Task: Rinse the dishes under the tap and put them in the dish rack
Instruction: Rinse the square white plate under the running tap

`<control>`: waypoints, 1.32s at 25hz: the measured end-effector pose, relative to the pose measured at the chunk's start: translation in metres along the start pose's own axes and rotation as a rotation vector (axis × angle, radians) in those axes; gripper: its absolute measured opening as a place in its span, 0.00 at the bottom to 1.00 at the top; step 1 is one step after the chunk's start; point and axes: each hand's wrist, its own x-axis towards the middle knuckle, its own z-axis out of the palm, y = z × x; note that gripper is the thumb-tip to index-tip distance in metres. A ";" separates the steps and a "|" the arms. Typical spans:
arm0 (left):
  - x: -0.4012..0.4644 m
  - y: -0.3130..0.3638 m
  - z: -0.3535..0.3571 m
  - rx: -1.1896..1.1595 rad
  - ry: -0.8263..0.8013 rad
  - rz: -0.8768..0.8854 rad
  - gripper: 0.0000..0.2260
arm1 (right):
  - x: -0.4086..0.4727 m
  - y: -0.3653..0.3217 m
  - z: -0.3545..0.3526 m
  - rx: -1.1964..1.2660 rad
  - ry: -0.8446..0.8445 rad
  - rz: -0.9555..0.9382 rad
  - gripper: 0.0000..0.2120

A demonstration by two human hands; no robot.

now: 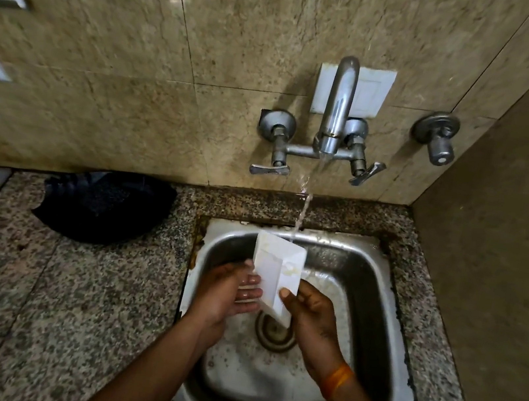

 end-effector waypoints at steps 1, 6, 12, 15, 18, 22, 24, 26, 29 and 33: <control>0.003 0.007 0.005 -0.016 -0.029 -0.028 0.14 | 0.002 -0.004 -0.003 -0.188 0.005 -0.121 0.11; 0.021 0.032 0.028 -0.092 -0.078 -0.042 0.17 | 0.017 -0.036 -0.036 -1.161 0.025 -0.675 0.21; 0.036 0.032 0.055 -0.160 -0.188 0.053 0.14 | 0.032 -0.063 -0.042 -1.560 -0.054 -0.434 0.39; 0.039 0.035 0.075 -0.179 -0.196 0.052 0.14 | 0.046 -0.065 -0.028 -1.529 0.025 -0.313 0.46; 0.043 0.043 0.085 -0.203 -0.144 -0.024 0.18 | 0.048 -0.060 -0.007 -1.320 -0.218 -0.449 0.40; 0.043 0.043 0.071 -0.128 -0.143 -0.018 0.23 | 0.067 -0.066 -0.027 -1.501 -0.181 -0.462 0.44; 0.043 0.043 0.064 -0.091 -0.143 0.002 0.22 | 0.071 -0.069 -0.031 -1.523 -0.147 -0.375 0.46; 0.043 0.046 0.061 -0.115 -0.145 -0.008 0.23 | 0.066 -0.060 -0.022 -1.443 -0.315 -0.469 0.45; 0.043 0.045 0.056 -0.102 -0.127 -0.053 0.27 | 0.073 -0.054 -0.025 -1.438 -0.329 -0.501 0.45; 0.048 0.039 0.053 -0.035 -0.064 -0.077 0.27 | 0.076 -0.051 -0.018 -1.447 -0.333 -0.456 0.45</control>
